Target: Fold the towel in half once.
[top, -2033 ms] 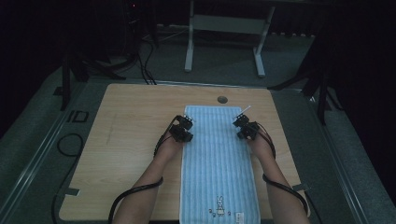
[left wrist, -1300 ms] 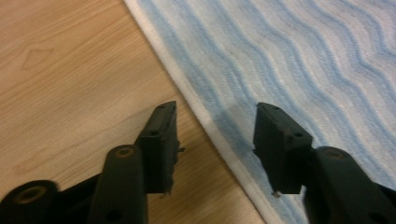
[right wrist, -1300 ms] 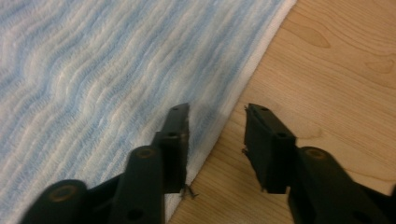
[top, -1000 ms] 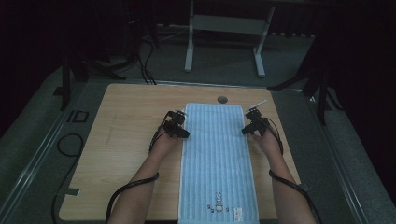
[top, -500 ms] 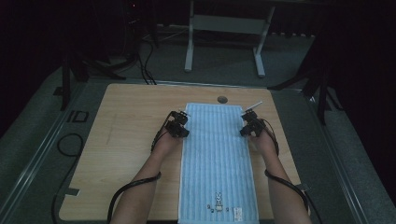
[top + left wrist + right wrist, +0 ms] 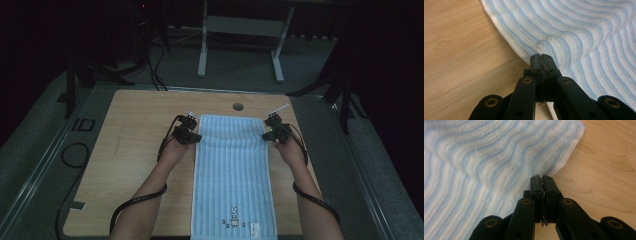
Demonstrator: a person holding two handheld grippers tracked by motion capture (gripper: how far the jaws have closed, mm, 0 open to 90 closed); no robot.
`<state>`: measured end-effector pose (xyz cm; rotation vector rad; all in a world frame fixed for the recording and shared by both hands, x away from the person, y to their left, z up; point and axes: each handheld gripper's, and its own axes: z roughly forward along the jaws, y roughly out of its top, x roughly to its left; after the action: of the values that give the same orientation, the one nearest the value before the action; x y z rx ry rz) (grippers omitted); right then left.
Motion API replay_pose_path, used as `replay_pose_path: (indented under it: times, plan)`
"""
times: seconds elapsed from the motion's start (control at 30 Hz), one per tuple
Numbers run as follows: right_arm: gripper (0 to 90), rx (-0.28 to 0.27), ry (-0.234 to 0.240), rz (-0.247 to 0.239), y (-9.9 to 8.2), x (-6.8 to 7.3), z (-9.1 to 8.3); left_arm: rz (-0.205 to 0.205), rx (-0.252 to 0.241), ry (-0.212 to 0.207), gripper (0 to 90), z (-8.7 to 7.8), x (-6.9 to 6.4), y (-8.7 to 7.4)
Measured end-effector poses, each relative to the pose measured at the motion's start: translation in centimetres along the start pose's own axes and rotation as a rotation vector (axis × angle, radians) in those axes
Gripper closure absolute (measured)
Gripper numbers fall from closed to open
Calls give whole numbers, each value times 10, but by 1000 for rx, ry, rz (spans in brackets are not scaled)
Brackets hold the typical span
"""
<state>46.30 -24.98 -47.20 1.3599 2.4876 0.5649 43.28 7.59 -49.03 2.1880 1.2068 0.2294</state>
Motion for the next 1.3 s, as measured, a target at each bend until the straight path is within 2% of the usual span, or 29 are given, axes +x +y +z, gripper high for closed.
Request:
replay_pose_path:
  times: [0.07, 0.1, 0.13, 0.17, 0.23, 0.27, 0.3, 0.33, 0.4, 0.47, 0.5, 0.57, 0.6, 0.63, 0.67, 0.73, 0.8, 0.83, 0.93, 1.03, 1.17, 1.3]
  plan:
    - [878, -13, -2, -7, -2, 1, -5, 0, -2, -4, 889, -6, -3, -1]
    - [878, -17, 5, -7, -5, 2, -10, 24, -6, 3, 889, -16, -11, -5]
    - [877, -44, 25, -32, -17, 7, -23, 31, -7, 1, 888, -20, -14, -8]
    - [877, -44, 25, -32, -17, 7, -23, 44, -12, 5, 888, -24, -19, -12]
    - [876, -64, 37, -53, -29, 12, -30, 63, -6, 2, 887, -30, -28, -22]
    - [876, -64, 37, -53, -29, 12, -30, 63, -6, 2, 887, -30, -28, -22]
    - [876, -68, 45, -59, -36, 15, -33, 70, 0, -11, 887, -33, -35, -35]
    - [876, -62, 69, -76, -54, 22, -34, 77, 15, -22, 886, -32, -38, -41]
    - [876, -56, 64, -101, -68, 29, -33, 99, 36, -25, 885, -28, -46, -54]
    - [876, -40, 68, -115, -80, 34, -29, 113, 68, -35, 885, -22, -52, -65]
    - [874, -38, 67, -113, -85, 36, -27, 108, 80, -39, 885, -20, -54, -70]
    - [868, -26, 84, -103, -94, 38, -23, 125, 113, -61, 885, -16, -58, -79]
    - [849, -7, 89, -110, -97, 40, -21, 133, 123, -64, 882, -17, -60, -81]
    - [816, -2, 97, -113, -101, 42, -23, 145, 113, -51, 876, -20, -60, -82]
    - [785, -18, 104, -108, -102, 43, -27, 153, 94, -33, 859, -25, -60, -81]
    - [708, -59, 118, -96, -103, 43, -41, 142, 67, -19, 756, -36, -57, -76]
    - [682, -71, 104, -111, -100, 46, -49, 138, 59, -39, 653, -42, -55, -72]
    - [682, -72, 92, -121, -98, 48, -49, 141, 51, -48, 637, -42, -56, -70]
    - [704, -49, 83, -161, -94, 58, -39, 168, 67, -72, 625, -32, -61, -68]
    - [704, -36, 90, -161, -91, 62, -25, 180, 114, -79, 640, -15, -66, -68]
    - [699, 7, 99, -150, -90, 63, -4, 173, 157, -79, 640, 3, -63, -68]
    - [701, 36, 96, -146, -87, 64, 10, 159, 154, -71, 640, 8, -57, -65]
